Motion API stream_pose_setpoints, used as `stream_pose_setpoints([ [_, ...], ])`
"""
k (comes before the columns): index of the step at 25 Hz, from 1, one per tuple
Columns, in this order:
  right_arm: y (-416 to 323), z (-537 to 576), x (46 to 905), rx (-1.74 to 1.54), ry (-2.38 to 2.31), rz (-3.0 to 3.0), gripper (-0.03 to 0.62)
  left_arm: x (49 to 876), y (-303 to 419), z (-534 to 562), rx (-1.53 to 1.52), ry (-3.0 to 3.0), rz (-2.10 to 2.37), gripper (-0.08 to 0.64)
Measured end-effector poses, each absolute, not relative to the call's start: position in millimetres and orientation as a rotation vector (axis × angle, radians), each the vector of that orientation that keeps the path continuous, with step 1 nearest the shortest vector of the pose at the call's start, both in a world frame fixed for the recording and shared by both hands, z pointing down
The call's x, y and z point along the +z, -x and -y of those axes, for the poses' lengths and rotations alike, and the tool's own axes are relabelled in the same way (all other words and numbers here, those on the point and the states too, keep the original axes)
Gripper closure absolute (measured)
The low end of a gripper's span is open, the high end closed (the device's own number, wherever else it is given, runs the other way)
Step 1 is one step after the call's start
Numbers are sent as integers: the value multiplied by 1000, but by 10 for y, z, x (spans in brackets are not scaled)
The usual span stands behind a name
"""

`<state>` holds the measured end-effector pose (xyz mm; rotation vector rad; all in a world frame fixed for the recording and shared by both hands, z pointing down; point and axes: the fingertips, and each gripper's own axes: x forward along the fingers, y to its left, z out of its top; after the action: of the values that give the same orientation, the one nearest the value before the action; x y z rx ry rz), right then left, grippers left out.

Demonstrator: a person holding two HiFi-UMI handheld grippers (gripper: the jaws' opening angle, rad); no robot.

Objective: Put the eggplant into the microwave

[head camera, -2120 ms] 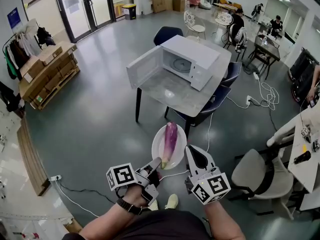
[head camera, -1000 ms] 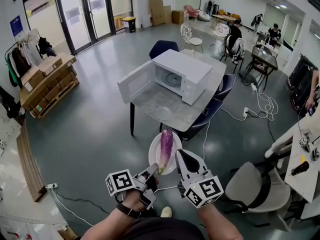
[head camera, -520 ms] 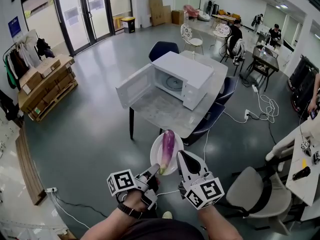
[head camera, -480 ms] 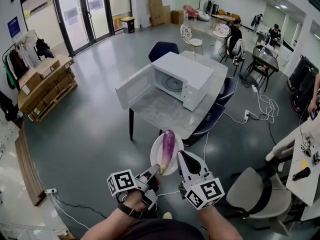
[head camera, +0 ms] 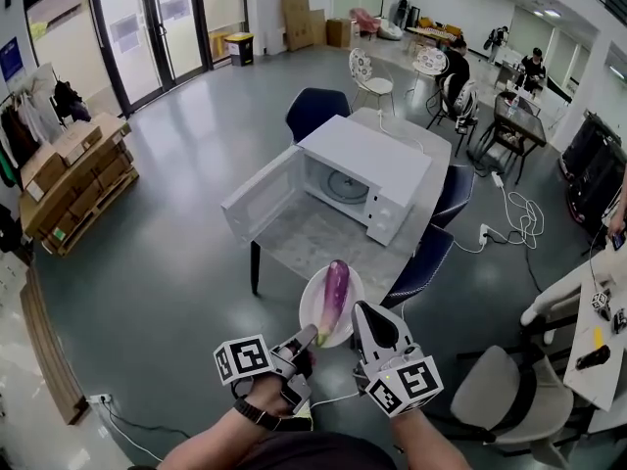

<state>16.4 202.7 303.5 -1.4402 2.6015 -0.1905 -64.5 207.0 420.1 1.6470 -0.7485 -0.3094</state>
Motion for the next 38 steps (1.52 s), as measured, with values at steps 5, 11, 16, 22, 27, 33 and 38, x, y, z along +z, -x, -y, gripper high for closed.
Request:
stream_pose_setpoints([
  [5, -17, -1553, 3071, -185, 1488, -2576, 592, 4226, 749, -1534, -270, -1689, 723, 535],
  [11, 102, -1192, 3044, -191, 1526, -2569, 592, 4269, 852, -1074, -264, -1663, 694, 535],
  [16, 90, -849, 3112, -198, 1535, -2568, 592, 4354, 829, -718, -259, -1654, 687, 535],
  [22, -17, -214, 3205, -221, 1503, -2579, 592, 4507, 737, -124, -248, -1626, 719, 535],
  [27, -134, 343, 3208, -210, 1465, -2605, 592, 4576, 611, 422, -239, -1622, 742, 535],
  [33, -258, 916, 3216, -219, 1407, -2646, 592, 4643, 433, 978, -243, -1600, 759, 535],
  [38, -283, 1183, 3261, -242, 1363, -2667, 592, 4774, 416, 1251, -251, -1568, 785, 535],
])
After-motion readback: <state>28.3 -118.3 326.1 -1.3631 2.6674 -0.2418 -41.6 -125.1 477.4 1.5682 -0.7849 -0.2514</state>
